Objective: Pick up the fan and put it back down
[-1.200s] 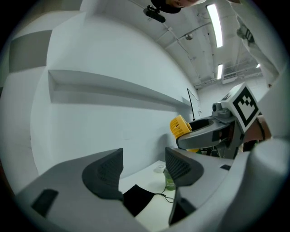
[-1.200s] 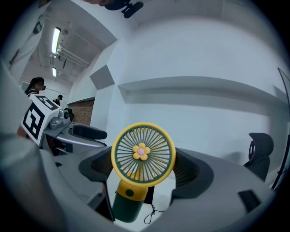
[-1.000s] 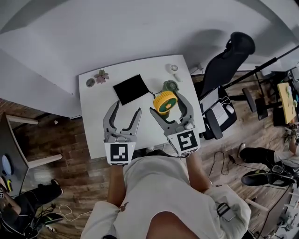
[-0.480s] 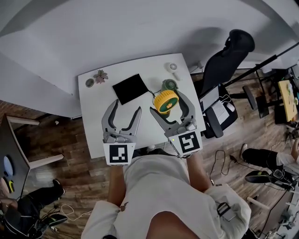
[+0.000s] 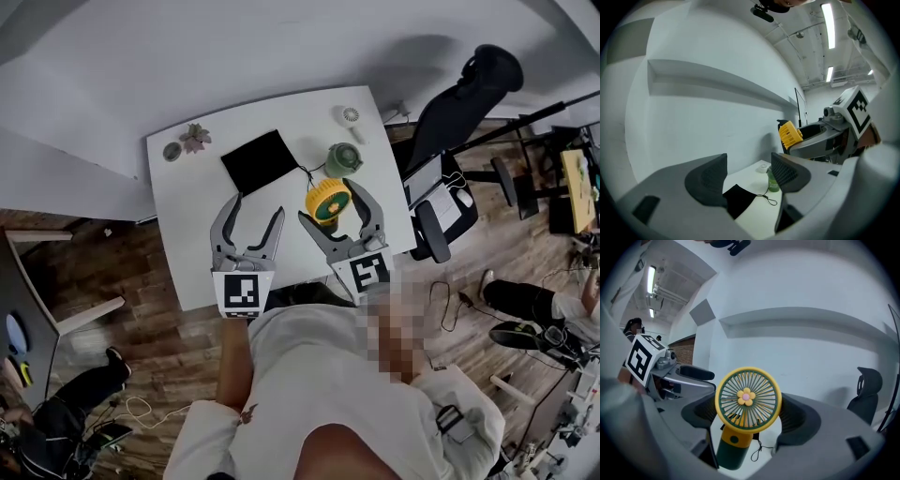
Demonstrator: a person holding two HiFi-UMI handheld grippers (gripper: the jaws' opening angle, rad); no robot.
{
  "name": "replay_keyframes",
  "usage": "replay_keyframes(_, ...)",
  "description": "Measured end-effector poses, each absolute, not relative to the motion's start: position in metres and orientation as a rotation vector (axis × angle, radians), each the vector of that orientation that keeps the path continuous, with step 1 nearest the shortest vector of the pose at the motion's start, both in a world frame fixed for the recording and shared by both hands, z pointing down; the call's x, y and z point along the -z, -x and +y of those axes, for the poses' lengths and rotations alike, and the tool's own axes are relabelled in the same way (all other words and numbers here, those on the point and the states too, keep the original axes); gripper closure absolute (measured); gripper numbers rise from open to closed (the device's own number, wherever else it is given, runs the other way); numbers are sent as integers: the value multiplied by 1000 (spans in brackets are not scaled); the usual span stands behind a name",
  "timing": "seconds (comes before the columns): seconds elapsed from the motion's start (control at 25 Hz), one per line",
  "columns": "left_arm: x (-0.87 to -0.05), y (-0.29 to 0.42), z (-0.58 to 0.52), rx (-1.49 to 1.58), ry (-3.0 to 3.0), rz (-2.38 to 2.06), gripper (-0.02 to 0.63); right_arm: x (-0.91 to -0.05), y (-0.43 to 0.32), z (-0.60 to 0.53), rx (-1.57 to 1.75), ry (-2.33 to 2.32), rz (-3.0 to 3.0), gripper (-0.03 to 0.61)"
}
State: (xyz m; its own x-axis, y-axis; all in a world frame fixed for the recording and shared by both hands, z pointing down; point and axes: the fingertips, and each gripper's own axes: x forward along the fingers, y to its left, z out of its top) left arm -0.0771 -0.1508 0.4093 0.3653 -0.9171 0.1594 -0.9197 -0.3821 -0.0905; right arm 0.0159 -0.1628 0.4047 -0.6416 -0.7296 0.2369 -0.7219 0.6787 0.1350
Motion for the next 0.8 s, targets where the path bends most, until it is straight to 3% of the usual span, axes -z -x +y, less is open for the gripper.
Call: replay_keyframes(0.8,-544,78,-164,-479,-2428,-1495,328,-557,-16,-166,-297,-1071,-2371,179)
